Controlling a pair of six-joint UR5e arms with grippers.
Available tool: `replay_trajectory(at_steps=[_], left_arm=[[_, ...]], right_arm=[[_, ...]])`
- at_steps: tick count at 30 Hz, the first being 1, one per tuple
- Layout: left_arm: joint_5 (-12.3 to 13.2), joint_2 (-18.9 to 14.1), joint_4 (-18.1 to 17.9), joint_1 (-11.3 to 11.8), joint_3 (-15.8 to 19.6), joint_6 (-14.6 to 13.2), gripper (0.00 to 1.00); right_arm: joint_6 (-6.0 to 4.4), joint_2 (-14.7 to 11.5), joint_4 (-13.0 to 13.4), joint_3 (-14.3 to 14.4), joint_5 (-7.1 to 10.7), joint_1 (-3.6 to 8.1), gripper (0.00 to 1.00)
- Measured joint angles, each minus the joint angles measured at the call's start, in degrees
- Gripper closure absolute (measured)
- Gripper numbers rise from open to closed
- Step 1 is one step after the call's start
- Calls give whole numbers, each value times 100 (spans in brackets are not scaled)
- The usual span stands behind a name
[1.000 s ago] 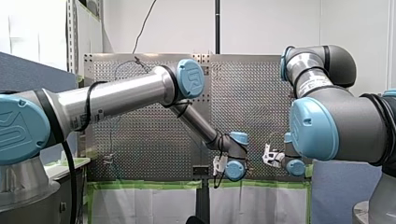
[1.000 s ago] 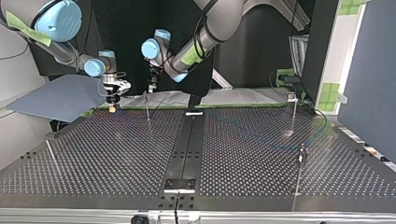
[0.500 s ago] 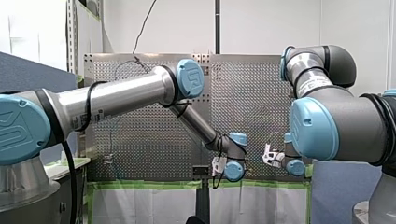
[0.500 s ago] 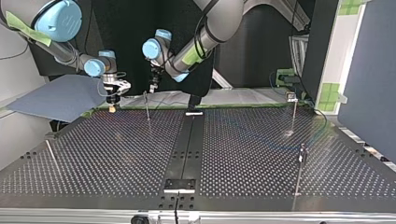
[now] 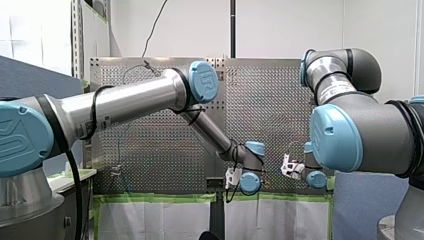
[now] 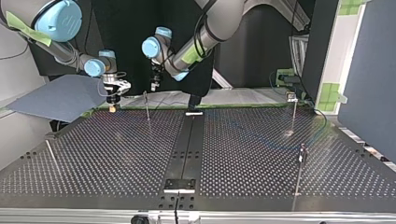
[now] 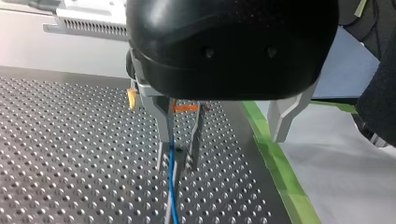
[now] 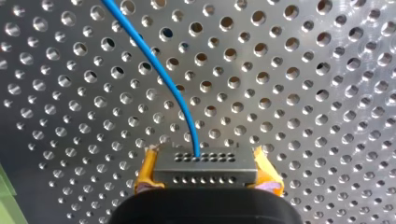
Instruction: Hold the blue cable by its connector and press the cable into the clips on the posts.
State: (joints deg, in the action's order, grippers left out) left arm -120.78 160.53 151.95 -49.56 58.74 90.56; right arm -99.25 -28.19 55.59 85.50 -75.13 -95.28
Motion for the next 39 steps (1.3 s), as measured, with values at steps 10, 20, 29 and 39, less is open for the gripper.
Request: replay_trajectory(at_steps=[10, 20, 29, 39], left_arm=[[-480, -473, 37, -466, 476, 196, 0], [-960, -953, 263, -947, 956, 665, 0], [-1181, -1424, 304, -1371, 1426, 1136, 0], [-699, -1948, 190, -1002, 1951, 1653, 0]], right_arm=[[0, 0, -12, 0, 0, -2, 100], [-34, 1, -12, 2, -1, -1, 100], [-44, 1, -11, 5, 13, -2, 100], [-44, 1, -27, 6, 67, -28, 100]])
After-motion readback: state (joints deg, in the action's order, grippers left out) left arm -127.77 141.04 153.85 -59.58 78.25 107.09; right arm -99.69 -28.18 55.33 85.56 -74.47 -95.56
